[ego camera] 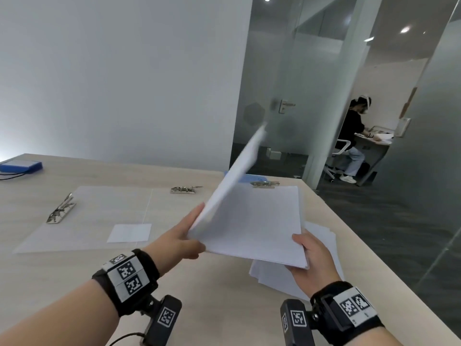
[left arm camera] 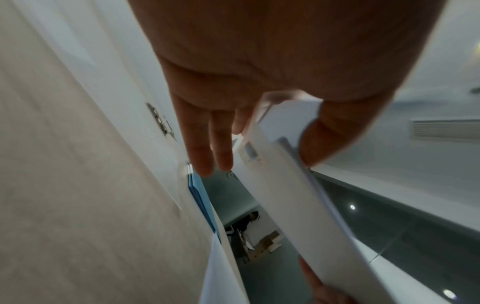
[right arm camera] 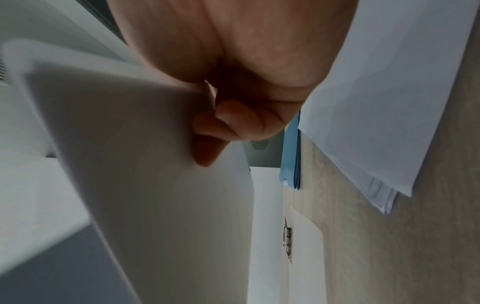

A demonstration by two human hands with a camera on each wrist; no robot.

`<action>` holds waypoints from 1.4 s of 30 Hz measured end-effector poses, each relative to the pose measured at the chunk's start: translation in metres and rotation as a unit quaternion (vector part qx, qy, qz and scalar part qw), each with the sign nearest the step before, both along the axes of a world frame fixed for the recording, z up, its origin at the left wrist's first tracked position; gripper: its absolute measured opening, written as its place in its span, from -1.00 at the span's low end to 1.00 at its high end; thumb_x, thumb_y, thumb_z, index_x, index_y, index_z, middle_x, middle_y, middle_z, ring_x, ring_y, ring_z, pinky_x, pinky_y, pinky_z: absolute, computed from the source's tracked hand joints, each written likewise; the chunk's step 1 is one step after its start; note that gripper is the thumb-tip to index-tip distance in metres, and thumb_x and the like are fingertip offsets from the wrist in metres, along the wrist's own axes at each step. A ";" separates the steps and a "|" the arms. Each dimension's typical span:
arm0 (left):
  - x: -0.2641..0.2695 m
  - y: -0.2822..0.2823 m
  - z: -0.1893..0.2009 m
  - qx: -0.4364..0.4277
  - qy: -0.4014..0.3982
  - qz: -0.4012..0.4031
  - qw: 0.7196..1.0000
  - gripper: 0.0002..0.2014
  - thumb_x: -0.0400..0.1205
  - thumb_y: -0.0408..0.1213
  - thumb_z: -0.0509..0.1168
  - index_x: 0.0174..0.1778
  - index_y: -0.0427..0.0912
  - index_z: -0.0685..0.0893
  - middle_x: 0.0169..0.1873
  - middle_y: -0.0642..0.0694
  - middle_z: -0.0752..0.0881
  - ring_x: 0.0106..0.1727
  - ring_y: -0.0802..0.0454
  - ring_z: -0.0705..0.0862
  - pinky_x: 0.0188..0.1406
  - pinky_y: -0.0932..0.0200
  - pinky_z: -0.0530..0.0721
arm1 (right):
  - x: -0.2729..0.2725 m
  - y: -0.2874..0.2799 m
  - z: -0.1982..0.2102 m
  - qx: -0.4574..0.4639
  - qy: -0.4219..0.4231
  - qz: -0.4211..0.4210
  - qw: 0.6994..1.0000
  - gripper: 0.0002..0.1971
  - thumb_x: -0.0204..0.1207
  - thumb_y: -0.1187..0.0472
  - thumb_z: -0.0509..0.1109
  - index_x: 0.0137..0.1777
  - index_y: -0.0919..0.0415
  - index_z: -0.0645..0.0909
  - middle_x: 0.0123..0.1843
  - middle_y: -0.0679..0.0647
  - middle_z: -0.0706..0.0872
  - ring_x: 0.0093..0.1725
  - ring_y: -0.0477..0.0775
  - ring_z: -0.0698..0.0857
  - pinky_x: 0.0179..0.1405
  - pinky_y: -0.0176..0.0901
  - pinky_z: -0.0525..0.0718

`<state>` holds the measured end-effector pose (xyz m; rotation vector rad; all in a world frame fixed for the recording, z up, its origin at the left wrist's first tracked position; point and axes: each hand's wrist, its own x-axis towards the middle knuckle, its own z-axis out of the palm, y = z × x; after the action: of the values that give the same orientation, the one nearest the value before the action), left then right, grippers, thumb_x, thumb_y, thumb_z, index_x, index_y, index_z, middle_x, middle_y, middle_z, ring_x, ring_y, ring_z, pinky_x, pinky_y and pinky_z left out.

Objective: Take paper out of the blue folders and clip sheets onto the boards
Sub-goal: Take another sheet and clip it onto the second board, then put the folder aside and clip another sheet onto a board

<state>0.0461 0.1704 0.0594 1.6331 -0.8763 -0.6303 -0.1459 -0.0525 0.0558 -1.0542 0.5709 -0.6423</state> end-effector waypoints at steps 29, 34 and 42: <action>0.060 -0.201 -0.021 -0.081 0.328 0.168 0.926 -0.88 0.70 -0.29 0.15 0.04 -0.14 0.59 -0.31 -0.09 0.62 -0.64 0.12 0.55 -0.77 0.39 0.30 | 0.001 -0.104 -0.057 -0.163 0.176 -0.127 0.962 -0.69 0.69 0.30 0.19 0.10 0.02 0.77 -0.41 0.10 0.76 -0.43 0.05 0.56 -0.37 -0.09 0.49; 0.100 -0.253 -0.028 -0.053 0.310 0.210 0.926 -0.87 0.72 -0.23 0.13 -0.01 -0.13 0.57 -0.33 -0.08 0.56 -0.62 0.13 0.56 -0.76 0.38 0.37 | 0.000 -0.105 -0.070 -0.195 0.201 -0.087 0.956 -0.71 0.69 0.25 0.22 0.03 -0.03 0.77 -0.39 0.07 0.77 -0.43 -0.03 0.58 -0.30 -0.15 0.54; 0.124 -0.280 -0.049 -0.022 0.313 0.219 0.924 -0.76 0.69 -0.14 0.30 0.20 -0.16 0.52 -0.07 -0.15 0.59 -0.36 0.00 0.71 -0.71 0.30 0.58 | -0.002 -0.110 -0.074 -0.176 0.192 -0.074 0.962 -0.73 0.68 0.26 0.24 -0.02 0.03 0.78 -0.39 0.07 0.77 -0.42 -0.04 0.58 -0.26 -0.19 0.57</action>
<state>0.1706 -0.1100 0.0107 1.3901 -0.0506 -0.7403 -0.1477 -0.1625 -0.0179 -1.4985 0.9023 -0.6904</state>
